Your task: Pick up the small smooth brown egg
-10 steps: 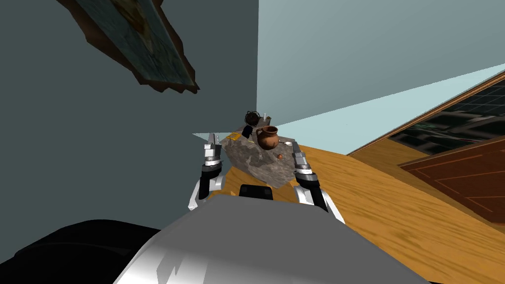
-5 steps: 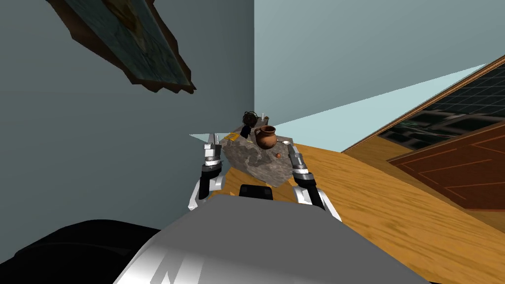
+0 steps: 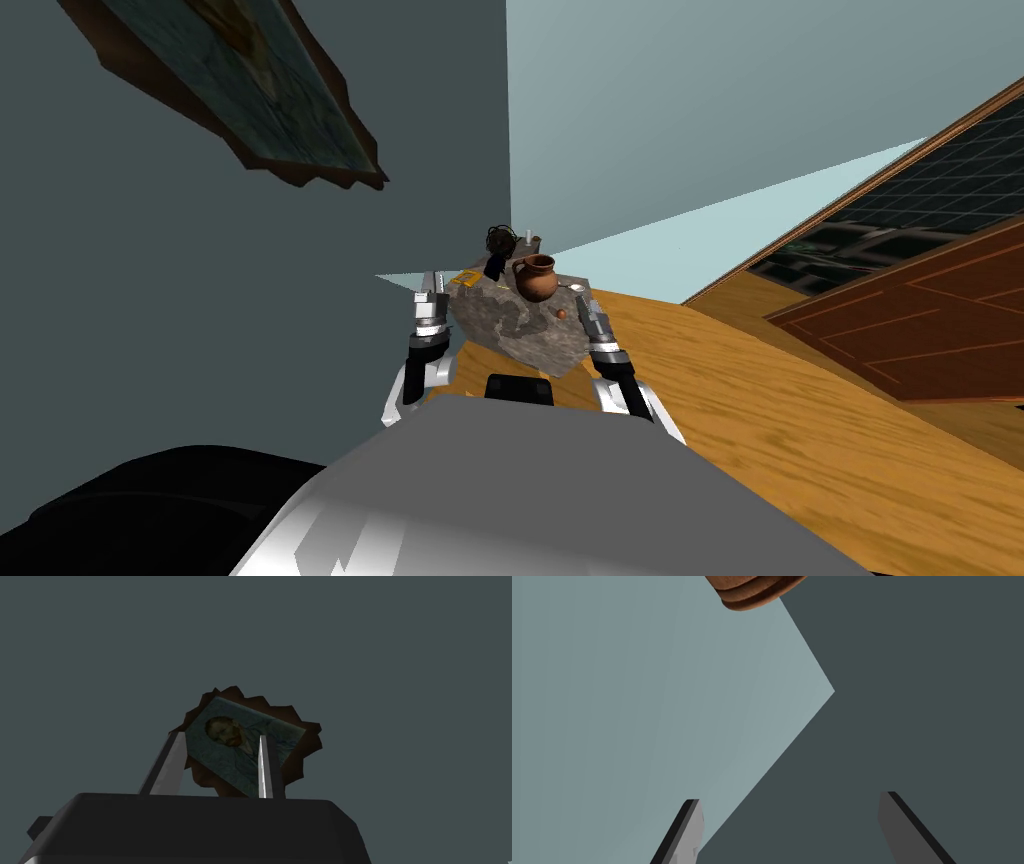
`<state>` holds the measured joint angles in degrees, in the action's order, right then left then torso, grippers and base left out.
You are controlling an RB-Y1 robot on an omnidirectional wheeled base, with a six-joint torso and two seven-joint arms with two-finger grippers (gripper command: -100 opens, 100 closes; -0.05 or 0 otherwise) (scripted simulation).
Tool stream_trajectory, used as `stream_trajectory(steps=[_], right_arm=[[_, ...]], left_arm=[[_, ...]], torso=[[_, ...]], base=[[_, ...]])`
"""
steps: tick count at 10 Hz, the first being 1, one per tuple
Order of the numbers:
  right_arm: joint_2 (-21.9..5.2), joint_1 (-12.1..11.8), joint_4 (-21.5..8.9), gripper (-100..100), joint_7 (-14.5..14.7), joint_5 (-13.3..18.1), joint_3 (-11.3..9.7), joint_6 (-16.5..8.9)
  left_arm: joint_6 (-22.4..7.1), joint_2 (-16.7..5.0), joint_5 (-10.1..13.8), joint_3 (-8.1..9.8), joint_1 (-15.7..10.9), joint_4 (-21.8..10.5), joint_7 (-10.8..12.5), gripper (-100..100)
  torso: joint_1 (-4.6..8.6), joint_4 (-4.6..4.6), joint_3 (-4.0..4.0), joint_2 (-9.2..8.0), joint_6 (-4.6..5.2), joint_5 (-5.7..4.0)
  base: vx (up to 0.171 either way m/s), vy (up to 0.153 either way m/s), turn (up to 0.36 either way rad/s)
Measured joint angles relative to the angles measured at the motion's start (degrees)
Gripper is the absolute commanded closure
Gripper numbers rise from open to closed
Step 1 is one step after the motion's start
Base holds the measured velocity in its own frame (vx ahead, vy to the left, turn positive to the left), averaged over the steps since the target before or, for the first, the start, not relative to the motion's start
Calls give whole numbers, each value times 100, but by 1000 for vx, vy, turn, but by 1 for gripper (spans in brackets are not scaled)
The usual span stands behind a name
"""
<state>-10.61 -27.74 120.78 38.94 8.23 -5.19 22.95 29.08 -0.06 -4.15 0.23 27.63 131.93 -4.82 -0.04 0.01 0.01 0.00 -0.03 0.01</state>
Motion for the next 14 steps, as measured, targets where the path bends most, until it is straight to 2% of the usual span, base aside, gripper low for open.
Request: stream_trajectory(steps=[5,7,14], right_arm=[[-91,108,-423,-100,819,-25,-139,-167],[-111,132,-471,-100,1101,-32,-163,-247],[-197,257,-918,-100,2132,-92,-318,-477]], left_arm=[[0,0,0,0,1,0,0,0],[0,0,0,0,0,0,0,0],[0,0,0,0,0,0,0,0]], torso=[[-3,-1,-2,2,2,0],[-1,0,-2,3,0,0],[-3,-1,-2,4,-1,1]], base=[[1,14,-84],[6,7,-44],[8,14,-65]])
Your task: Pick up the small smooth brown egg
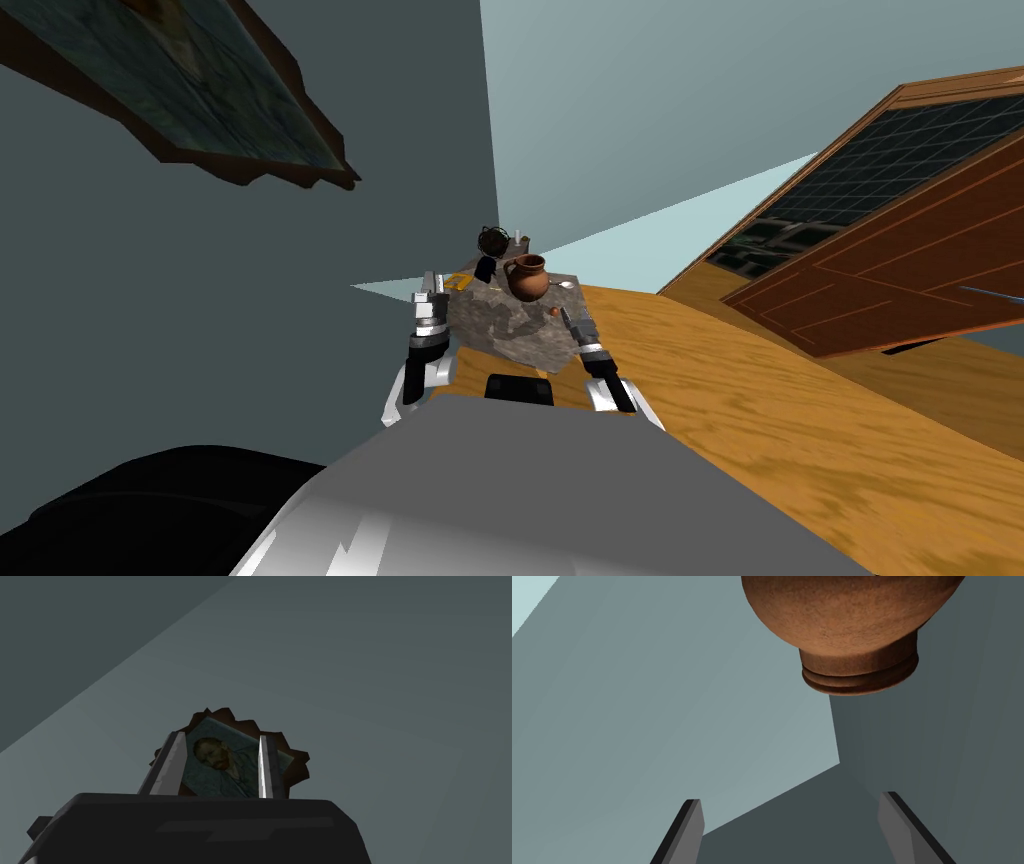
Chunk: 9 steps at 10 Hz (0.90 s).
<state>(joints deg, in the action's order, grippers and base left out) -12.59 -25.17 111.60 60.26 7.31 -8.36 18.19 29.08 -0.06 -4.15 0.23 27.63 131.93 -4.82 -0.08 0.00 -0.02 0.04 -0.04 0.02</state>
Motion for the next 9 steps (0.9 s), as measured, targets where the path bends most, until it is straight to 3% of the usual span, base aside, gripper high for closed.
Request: stream_trajectory(steps=[9], right_arm=[[-28,189,-589,-100,1308,-105,-214,-297]], left_arm=[[0,0,0,0,0,0,0,0]], torso=[[-1,-1,-3,4,0,0]], base=[[14,16,-53]])
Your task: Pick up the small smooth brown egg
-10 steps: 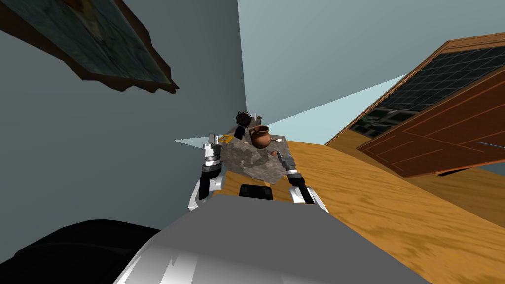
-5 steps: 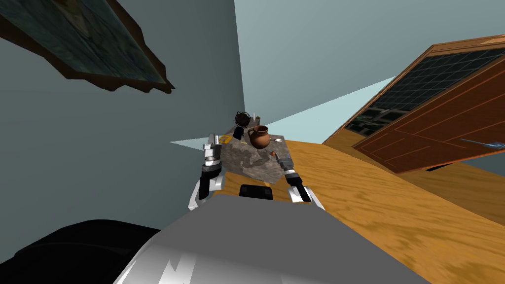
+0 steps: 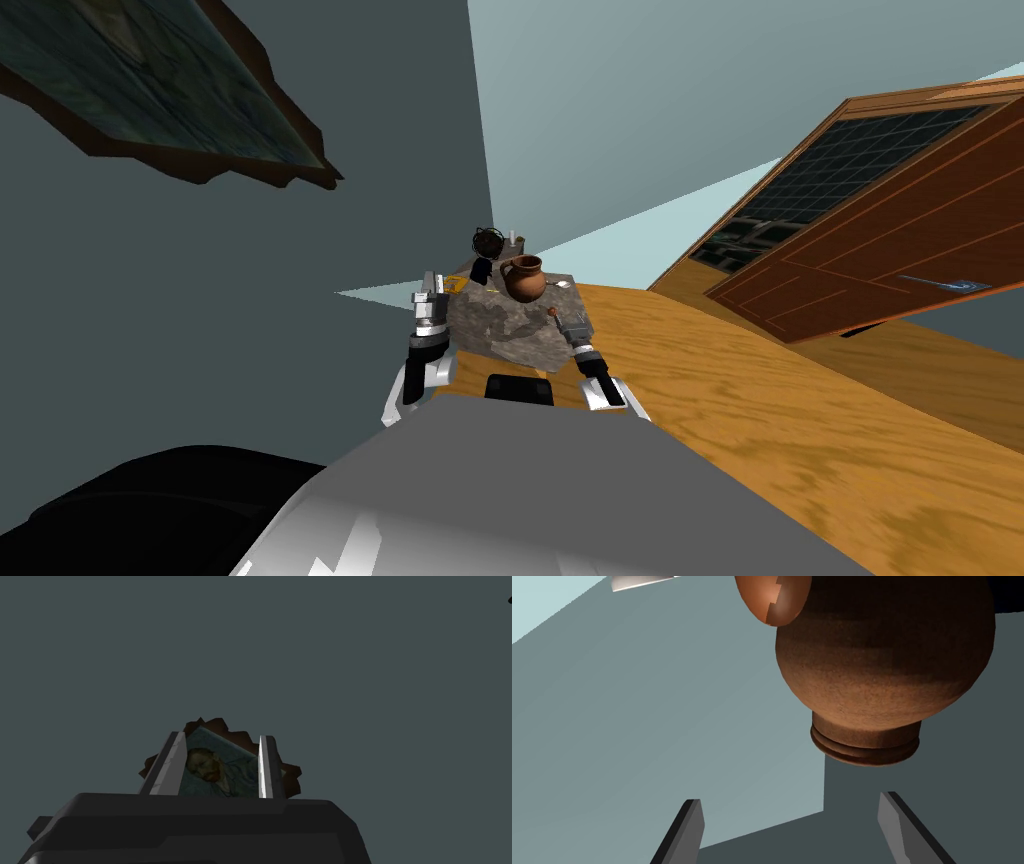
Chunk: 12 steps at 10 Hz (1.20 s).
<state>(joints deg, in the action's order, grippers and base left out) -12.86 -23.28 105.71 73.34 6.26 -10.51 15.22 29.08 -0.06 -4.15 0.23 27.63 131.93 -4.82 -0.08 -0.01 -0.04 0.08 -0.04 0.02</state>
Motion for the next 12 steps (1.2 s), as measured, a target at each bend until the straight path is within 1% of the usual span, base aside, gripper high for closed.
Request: stream_trajectory(steps=[1,6,7,8,10,12], right_arm=[[-8,69,-89,-100,151,-26,-23,-61],[-5,124,-384,-100,848,-101,-131,-171],[-18,153,-441,-100,992,-128,-152,-215],[-3,223,-583,-100,1161,-156,-183,-257],[-11,258,-701,-100,1422,-195,-221,-306],[-33,298,-853,-100,1745,-260,-275,-382]], left_arm=[[0,0,0,0,0,0,0,0],[0,0,0,0,0,0,0,0],[0,0,0,0,0,0,0,0],[0,0,0,0,0,0,0,0],[0,0,0,0,0,0,0,0],[0,0,0,0,1,0,0,0]], torso=[[1,0,-1,2,1,0],[0,-1,-2,4,0,0],[-1,-1,-3,6,0,0],[-4,-2,-6,11,0,1],[1,-2,-5,8,0,0],[-1,-3,-9,17,0,0]], base=[[20,15,-26],[27,17,-40],[48,29,-52],[39,20,-17],[39,17,-29],[72,24,-23]])
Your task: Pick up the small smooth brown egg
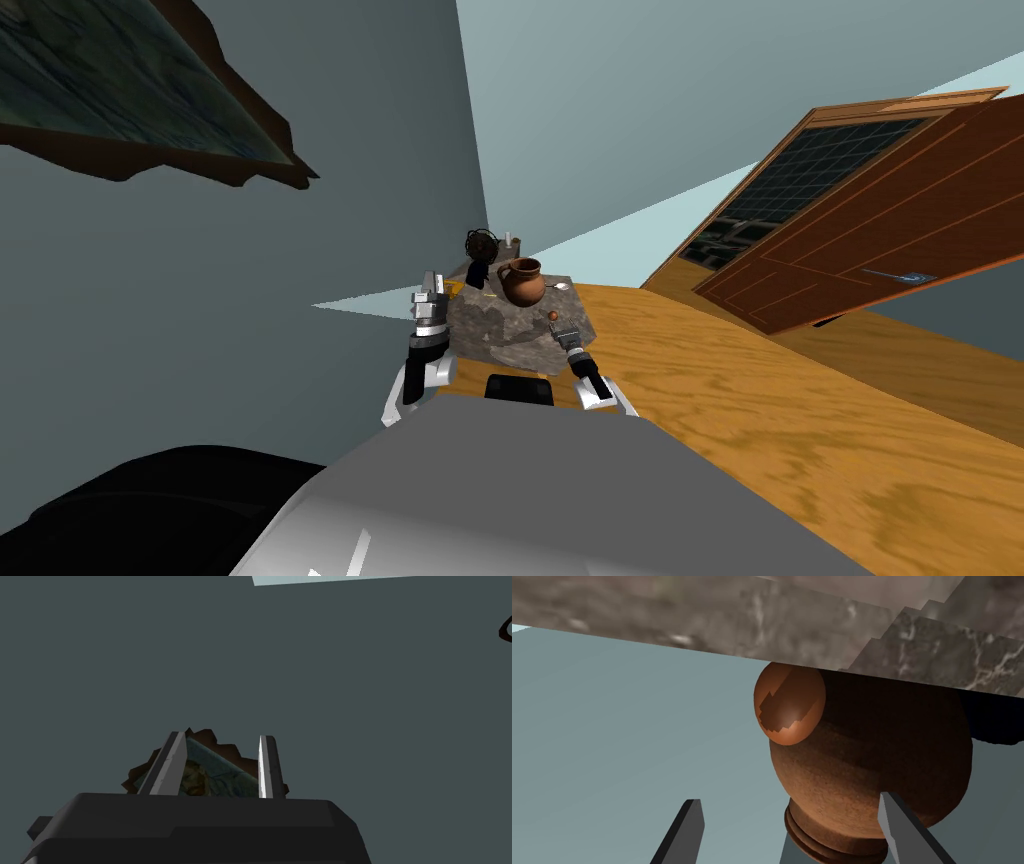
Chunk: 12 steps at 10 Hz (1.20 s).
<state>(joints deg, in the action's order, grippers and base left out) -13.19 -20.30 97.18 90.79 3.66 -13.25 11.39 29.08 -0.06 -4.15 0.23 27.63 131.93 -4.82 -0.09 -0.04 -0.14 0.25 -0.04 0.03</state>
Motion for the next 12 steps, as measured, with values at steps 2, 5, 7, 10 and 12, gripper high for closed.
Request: stream_trajectory(steps=[2,5,7,10,12], right_arm=[[-36,56,-168,-100,270,-66,-38,-56],[-89,144,-367,0,501,-136,-62,-103],[-94,304,-521,-100,373,-20,-33,-34],[-86,714,-985,-100,101,202,16,112],[-108,970,-1248,-100,-52,293,33,141]], left_arm=[[0,0,0,0,0,0,0,0],[0,0,0,0,0,0,0,0],[0,0,0,0,-1,0,0,0],[0,0,0,0,-1,0,0,0],[0,0,0,0,-1,0,0,0]], torso=[[-2,-2,-6,9,0,1],[-1,-1,-1,-1,0,1],[2,6,17,-31,2,0],[-3,8,21,-38,1,1],[0,7,19,-34,0,1]], base=[[80,24,-4],[51,21,5],[-50,25,-91],[-40,28,-42],[-15,13,-2]])
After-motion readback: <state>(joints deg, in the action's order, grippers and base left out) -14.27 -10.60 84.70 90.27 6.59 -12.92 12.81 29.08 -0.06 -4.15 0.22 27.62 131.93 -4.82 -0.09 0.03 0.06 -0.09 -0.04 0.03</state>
